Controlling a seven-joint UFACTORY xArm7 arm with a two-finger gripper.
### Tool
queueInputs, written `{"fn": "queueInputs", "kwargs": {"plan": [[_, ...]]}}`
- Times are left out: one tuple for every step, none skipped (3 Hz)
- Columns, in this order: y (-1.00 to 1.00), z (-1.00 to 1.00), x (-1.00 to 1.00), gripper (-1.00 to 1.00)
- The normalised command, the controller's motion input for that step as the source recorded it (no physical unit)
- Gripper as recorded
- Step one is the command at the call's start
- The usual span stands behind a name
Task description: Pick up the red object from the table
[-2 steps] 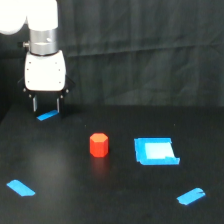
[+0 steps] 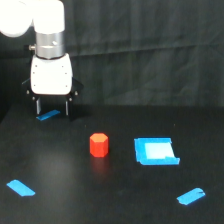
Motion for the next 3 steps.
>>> {"fn": "queueInputs", "kwargs": {"plan": [[-0.77,-0.25,0.85,1.00],[-0.88,-0.22,0.95,1.00],[-0.95,-0.28,0.89,1.00]]}}
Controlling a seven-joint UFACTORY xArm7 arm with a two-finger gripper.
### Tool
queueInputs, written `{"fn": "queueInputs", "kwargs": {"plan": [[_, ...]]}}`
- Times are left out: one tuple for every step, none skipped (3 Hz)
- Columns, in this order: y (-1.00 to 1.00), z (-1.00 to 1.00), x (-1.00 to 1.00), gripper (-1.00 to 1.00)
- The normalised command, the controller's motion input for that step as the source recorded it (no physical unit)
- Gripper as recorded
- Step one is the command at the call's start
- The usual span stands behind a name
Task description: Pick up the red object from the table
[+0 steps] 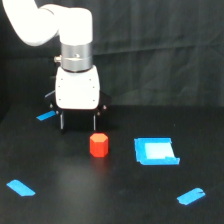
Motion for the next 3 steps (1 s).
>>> {"fn": "queueInputs", "kwargs": {"plan": [[-0.95,-0.34,0.70,1.00],[-0.78,-0.26,0.34,1.00],[-0.29,-0.11,0.00,0.49]]}}
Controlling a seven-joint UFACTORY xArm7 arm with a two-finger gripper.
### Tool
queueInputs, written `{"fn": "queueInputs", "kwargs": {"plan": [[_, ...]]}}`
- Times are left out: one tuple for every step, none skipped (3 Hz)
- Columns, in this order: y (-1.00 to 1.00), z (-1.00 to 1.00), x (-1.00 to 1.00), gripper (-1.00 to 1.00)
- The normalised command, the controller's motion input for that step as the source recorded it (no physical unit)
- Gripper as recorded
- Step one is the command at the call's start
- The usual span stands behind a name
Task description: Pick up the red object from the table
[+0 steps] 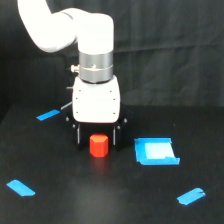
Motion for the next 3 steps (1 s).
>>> {"fn": "queueInputs", "kwargs": {"plan": [[0.02,0.38,0.08,-0.96],[0.07,0.62,0.16,-0.97],[-0.06,0.27,0.03,-0.91]]}}
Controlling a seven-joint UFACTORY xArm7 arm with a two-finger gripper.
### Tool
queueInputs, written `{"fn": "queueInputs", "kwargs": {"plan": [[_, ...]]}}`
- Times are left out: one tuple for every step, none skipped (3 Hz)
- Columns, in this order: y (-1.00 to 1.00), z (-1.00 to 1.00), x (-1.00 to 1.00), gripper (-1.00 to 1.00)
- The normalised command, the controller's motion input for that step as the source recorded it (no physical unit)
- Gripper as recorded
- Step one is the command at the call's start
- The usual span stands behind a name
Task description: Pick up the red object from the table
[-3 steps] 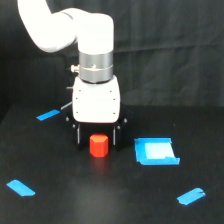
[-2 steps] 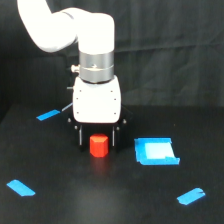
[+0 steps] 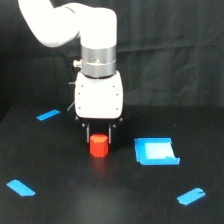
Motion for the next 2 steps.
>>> {"fn": "queueInputs", "kwargs": {"plan": [[-0.14,0.09,-0.04,-0.83],[-0.13,0.11,-0.05,-0.82]]}}
